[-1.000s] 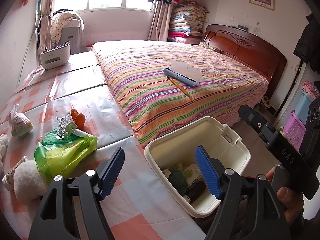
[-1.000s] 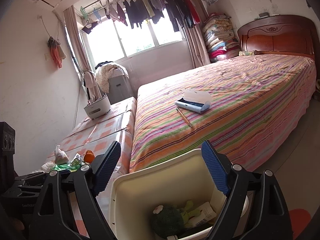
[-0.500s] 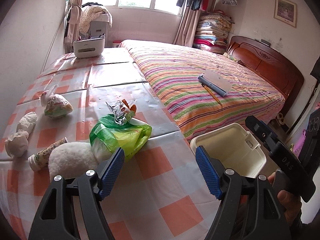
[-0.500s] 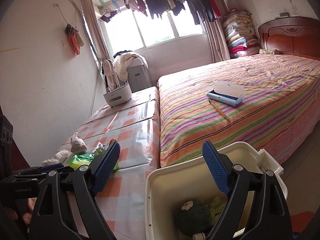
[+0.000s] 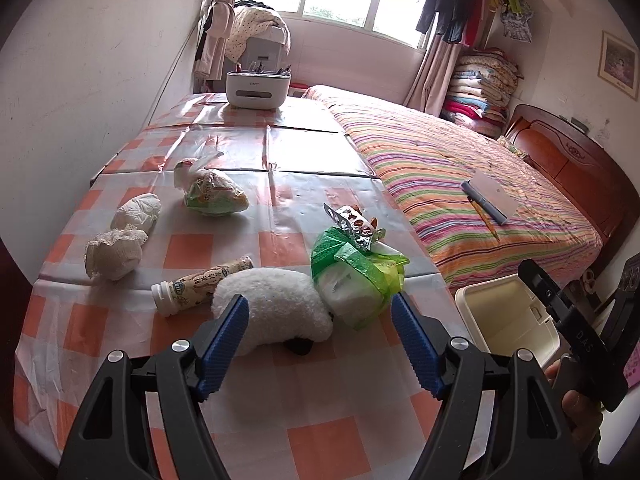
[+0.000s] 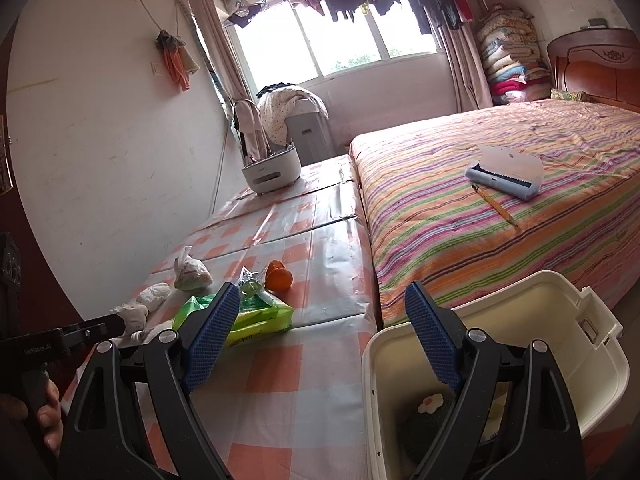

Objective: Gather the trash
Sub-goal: 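Move both tools back toward the items on the table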

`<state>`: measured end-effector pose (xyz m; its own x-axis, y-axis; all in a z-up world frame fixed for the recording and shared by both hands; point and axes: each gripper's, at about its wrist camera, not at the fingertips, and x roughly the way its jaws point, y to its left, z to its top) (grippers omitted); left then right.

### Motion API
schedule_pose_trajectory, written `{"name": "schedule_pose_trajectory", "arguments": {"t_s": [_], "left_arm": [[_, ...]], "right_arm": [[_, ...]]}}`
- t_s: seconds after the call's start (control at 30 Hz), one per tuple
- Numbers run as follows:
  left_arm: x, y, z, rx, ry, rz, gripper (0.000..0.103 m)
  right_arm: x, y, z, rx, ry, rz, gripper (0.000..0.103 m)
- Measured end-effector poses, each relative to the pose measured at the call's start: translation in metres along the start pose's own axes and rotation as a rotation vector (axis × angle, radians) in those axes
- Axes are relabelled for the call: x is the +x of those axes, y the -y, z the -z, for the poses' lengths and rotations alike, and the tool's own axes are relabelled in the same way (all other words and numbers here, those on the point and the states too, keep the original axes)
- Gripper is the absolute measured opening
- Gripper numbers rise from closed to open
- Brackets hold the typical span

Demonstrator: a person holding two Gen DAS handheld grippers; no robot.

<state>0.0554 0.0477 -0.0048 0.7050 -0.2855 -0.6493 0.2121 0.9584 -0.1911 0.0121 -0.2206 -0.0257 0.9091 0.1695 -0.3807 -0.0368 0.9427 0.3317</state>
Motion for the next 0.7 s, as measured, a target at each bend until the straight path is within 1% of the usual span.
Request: {"name": "schedule_pose_trajectory", "arguments": {"t_s": [0.13, 0.23, 0.4, 0.53, 0.7], "left_arm": [[-0.009, -0.014, 0.002, -0.017, 0.008, -0.024, 0.072], [-0.018, -0.025, -0.001, -0.018, 0.023, -0.045, 0.072], [-0.030, -0.055, -0.014, -0.069, 0.056, -0.069, 0.072], [-0.028, -0.077, -0.028, -0.087, 0.052, -0.105, 0.072], [-0.014, -0.103, -0.037, -0.119, 0.036, -0.144, 0.072]], "right_arm": [[0.009, -0.012, 0.002, -0.011, -0.023, -0.032, 0.084], [0.021, -0.017, 0.000, -0.004, -0.062, -0.058, 0.084], [0.048, -0.028, -0.011, -0.003, -0.131, -0.109, 0.084], [0.070, -0.039, -0.017, -0.024, -0.191, -0.128, 0.084], [0.103, -0.058, -0.024, -0.069, -0.305, -0.167, 0.084]]}}
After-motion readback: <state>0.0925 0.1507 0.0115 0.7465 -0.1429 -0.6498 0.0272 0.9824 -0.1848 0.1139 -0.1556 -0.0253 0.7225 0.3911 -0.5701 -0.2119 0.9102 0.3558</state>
